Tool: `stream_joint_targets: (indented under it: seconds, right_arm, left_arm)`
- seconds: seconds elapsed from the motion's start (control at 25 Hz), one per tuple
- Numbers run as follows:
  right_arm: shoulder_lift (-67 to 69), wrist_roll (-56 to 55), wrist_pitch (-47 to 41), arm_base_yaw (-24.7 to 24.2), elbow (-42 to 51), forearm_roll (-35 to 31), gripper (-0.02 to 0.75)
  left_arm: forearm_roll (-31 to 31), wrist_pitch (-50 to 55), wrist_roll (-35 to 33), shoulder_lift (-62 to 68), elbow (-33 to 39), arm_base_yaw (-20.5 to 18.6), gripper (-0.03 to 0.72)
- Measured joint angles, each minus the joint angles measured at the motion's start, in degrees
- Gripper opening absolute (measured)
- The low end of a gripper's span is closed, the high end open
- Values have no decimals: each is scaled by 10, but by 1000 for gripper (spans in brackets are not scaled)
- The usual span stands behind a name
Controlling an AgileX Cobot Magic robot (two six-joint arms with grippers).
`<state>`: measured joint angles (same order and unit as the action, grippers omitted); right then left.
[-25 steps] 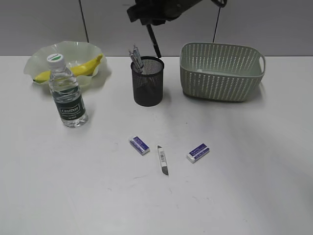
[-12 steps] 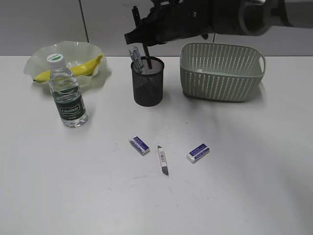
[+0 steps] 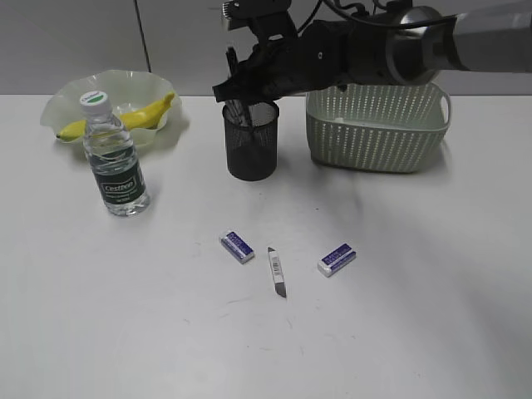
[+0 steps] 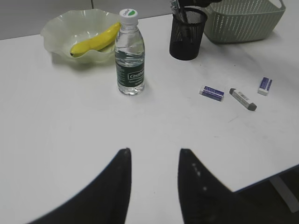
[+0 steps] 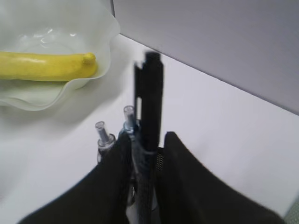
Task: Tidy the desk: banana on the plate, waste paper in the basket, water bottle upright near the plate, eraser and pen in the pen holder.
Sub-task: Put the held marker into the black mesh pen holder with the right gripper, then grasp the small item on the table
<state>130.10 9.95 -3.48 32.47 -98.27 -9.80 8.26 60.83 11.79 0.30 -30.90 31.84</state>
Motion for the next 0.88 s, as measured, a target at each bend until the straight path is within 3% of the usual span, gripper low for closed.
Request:
stream_joint_targets:
  seconds: [0.16, 0.4, 0.6, 0.88]
  right_arm:
    - [-2, 0, -1, 0, 0, 0, 336]
    - [-47, 0, -44, 0, 0, 0, 377]
    - [-119, 0, -173, 0, 0, 1, 380]
    - [-213, -48, -418, 0, 0, 36, 382]
  left_arm:
    - [0, 0, 0, 0, 0, 0, 256]
    - [0, 0, 0, 0, 0, 0, 256]
    - [0, 0, 0, 0, 0, 0, 256]
    - [0, 0, 0, 0, 0, 0, 256]
